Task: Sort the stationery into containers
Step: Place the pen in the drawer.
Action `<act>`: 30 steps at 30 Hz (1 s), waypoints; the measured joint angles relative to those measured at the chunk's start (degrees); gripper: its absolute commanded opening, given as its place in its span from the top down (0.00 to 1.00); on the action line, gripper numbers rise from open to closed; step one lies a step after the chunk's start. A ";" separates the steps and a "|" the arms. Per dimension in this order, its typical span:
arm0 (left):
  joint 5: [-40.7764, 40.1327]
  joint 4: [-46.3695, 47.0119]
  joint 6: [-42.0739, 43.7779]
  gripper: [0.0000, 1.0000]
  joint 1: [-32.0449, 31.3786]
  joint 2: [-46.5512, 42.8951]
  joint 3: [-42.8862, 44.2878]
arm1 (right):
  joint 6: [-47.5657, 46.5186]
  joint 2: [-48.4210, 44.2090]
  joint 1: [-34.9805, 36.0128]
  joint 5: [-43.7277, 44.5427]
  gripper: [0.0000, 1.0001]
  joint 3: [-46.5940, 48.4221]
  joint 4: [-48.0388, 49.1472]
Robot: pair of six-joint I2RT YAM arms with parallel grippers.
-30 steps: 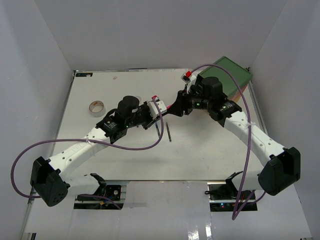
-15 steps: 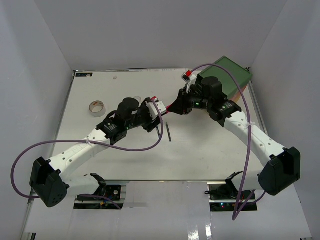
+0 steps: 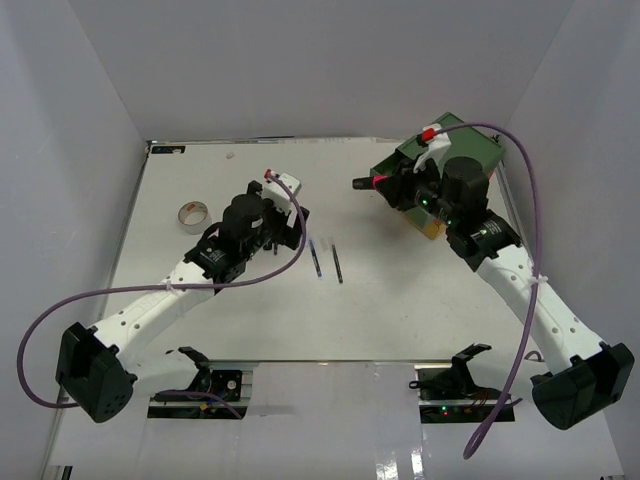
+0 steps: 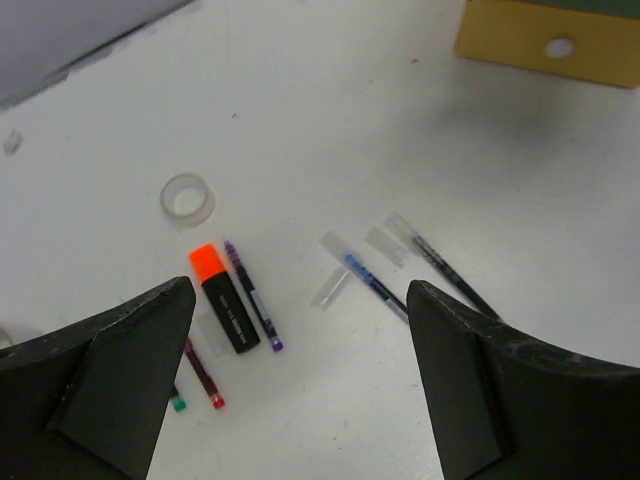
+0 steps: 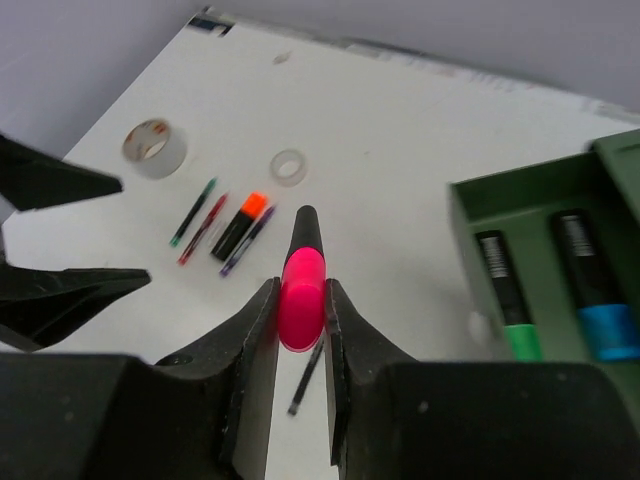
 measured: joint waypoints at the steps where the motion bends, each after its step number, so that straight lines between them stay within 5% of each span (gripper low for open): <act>1: -0.31 -0.63 -1.99 0.02 1.33 0.44 0.00 | -0.04 -1.03 -1.18 1.92 0.92 -0.57 0.72; 9: -0.57 -6.56 -16.48 0.02 17.09 5.03 0.09 | 0.63 -3.87 -10.56 9.64 0.92 -3.67 3.28; 22: 1.16 -8.15 -21.38 0.02 18.45 5.77 0.09 | 5.66 2.99 -17.42 3.41 0.91 -5.51 8.83; 30: 1.29 -8.50 -21.44 0.02 18.67 6.69 0.09 | 7.39 5.95 -17.77 0.55 0.45 -7.37 10.19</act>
